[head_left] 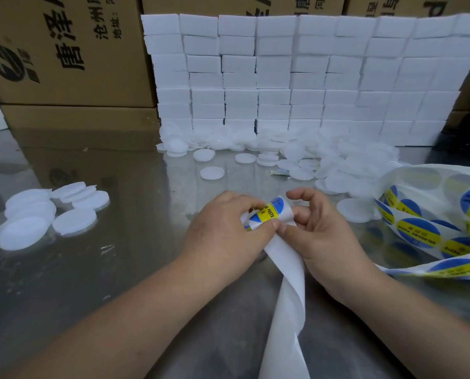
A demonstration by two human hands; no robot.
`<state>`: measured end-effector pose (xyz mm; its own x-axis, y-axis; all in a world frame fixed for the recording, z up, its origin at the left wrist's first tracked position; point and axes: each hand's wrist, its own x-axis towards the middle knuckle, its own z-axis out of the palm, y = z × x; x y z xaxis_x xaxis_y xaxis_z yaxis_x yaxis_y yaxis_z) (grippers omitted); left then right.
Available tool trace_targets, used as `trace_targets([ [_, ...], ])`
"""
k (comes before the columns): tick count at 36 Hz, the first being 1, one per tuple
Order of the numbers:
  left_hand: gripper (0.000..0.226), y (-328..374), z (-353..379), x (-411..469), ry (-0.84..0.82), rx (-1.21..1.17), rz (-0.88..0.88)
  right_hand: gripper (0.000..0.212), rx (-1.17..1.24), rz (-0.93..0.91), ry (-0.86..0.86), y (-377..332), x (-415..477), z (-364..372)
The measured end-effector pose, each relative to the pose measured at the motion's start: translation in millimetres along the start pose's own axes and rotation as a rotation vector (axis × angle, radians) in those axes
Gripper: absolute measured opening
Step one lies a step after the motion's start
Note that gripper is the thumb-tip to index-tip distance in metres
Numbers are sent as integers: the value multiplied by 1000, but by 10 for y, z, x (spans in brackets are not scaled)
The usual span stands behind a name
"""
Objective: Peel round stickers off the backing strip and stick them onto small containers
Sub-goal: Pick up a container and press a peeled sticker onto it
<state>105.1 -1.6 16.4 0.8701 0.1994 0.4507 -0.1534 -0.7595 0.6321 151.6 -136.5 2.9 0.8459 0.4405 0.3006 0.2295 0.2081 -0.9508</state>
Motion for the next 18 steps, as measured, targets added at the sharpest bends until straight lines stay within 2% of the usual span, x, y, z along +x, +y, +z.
trace_targets([
  [2, 11, 12, -4, 1, -21, -67, -39, 42, -49, -24, 2, -4, -1, 2],
  [9, 2, 27, -13, 12, -65, -255, -95, 65, -181, -123, 3, -19, -29, 9],
  [12, 15, 9, -35, 39, 3, -321, -139, 73, -230, -155, 5, -15, -37, 2],
  [15, 8, 13, -62, 49, 56, -241, -118, 70, -221, -161, -15, -2, -32, -5],
  [18, 11, 37, -49, 15, 22, -96, -41, 65, -208, -152, -13, 21, -26, -6],
])
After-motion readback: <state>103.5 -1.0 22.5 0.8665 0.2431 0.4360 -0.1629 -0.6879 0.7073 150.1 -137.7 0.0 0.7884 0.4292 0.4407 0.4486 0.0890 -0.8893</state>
